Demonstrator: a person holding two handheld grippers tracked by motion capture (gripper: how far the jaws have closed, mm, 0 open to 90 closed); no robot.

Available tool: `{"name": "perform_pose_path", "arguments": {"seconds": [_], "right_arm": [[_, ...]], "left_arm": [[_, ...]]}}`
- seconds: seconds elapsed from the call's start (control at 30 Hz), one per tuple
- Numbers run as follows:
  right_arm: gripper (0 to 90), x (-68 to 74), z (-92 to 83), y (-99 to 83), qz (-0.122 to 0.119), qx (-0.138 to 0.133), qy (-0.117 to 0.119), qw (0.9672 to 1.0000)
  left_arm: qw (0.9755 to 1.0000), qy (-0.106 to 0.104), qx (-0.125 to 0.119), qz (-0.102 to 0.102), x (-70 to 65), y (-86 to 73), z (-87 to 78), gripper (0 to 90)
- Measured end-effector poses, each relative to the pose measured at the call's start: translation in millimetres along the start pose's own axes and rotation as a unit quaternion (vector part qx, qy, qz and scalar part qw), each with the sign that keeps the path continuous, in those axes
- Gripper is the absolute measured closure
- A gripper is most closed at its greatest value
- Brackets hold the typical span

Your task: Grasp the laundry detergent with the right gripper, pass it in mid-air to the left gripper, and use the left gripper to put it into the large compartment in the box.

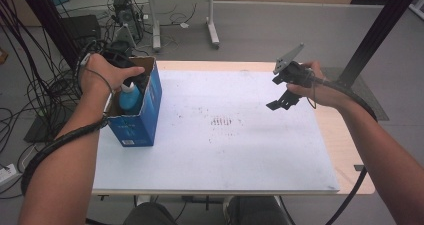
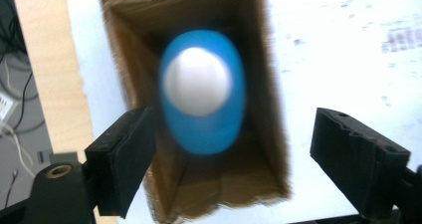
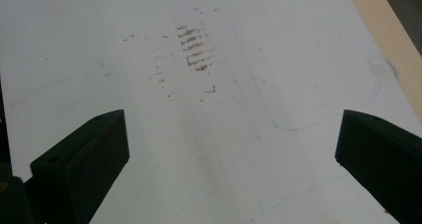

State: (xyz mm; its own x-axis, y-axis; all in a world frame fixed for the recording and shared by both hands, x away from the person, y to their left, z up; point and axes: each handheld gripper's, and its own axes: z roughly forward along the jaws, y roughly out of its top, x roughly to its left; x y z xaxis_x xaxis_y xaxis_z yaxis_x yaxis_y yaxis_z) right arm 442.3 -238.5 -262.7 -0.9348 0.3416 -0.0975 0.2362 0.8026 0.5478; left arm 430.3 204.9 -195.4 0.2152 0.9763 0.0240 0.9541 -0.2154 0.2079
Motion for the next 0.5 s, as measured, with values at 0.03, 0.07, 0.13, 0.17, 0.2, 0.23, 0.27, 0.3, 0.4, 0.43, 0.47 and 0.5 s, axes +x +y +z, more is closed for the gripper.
{"name": "perform_pose_path", "arguments": {"seconds": [0.03, 0.07, 0.13, 0.17, 0.2, 0.23, 0.27, 0.3, 0.4, 0.43, 0.47, 0.5], "right_arm": [[0.4, -1.5, 0.0, 0.4, 0.001, 0.002, 0.0, 1.0], [0.4, -2.5, 0.1, 0.7, 0.003, 0.003, 0.0, 1.0], [0.4, -4.6, 0.3, 1.3, 0.004, 0.006, -0.001, 1.0], [0.5, -7.8, 0.9, 1.9, 0.006, 0.009, -0.001, 0.9999], [0.5, -9.0, 1.0, 2.1, 0.008, 0.011, -0.001, 0.9999], [0.5, -10.8, 1.6, 2.4, 0.01, 0.01, 0.001, 0.9999], [0.5, -12.2, 2.1, 2.7, 0.013, 0.011, 0.001, 0.9999], [0.5, -13.9, 2.8, 3.2, 0.012, 0.015, 0.001, 0.9998], [0.5, -18.8, 4.0, 3.8, 0.015, 0.019, 0.001, 0.9997], [0.6, -20.8, 4.1, 4.0, 0.017, 0.02, 0.002, 0.9997], [0.6, -22.2, 4.0, 4.0, 0.017, 0.022, 0.001, 0.9996], [0.7, -24.7, 3.9, 4.2, 0.018, 0.024, -0.001, 0.9996]], "left_arm": [[1.0, -0.002, -0.003, 0.004, -3.0, 0.0, -1.9, 16.7], [0.9999, -0.006, -0.009, 0.012, -9.6, 0.3, -5.0, 16.1], [0.9997, -0.006, -0.011, 0.021, -14.4, 0.7, -6.7, 15.5], [0.9994, -0.009, -0.013, 0.031, -22.2, 1.6, -8.2, 15.5], [0.9991, -0.011, -0.017, 0.038, -27.7, 2.1, -8.6, 15.4], [0.9987, -0.013, -0.018, 0.046, -33.5, 2.8, -8.5, 15.3], [0.9981, -0.015, -0.017, 0.056, -40.6, 3.6, -7.9, 15.3], [0.9978, -0.016, -0.018, 0.062, -44.8, 4.0, -7.6, 15.3], [0.9963, -0.026, -0.019, 0.08, -61.8, 5.4, -6.3, 15.1], [0.9958, -0.027, -0.018, 0.086, -65.4, 5.6, -6.1, 15.0], [0.9952, -0.029, -0.018, 0.092, -71.6, 5.7, -5.5, 14.9], [0.9948, -0.031, -0.018, 0.095, -75.0, 5.8, -5.4, 14.9]]}}
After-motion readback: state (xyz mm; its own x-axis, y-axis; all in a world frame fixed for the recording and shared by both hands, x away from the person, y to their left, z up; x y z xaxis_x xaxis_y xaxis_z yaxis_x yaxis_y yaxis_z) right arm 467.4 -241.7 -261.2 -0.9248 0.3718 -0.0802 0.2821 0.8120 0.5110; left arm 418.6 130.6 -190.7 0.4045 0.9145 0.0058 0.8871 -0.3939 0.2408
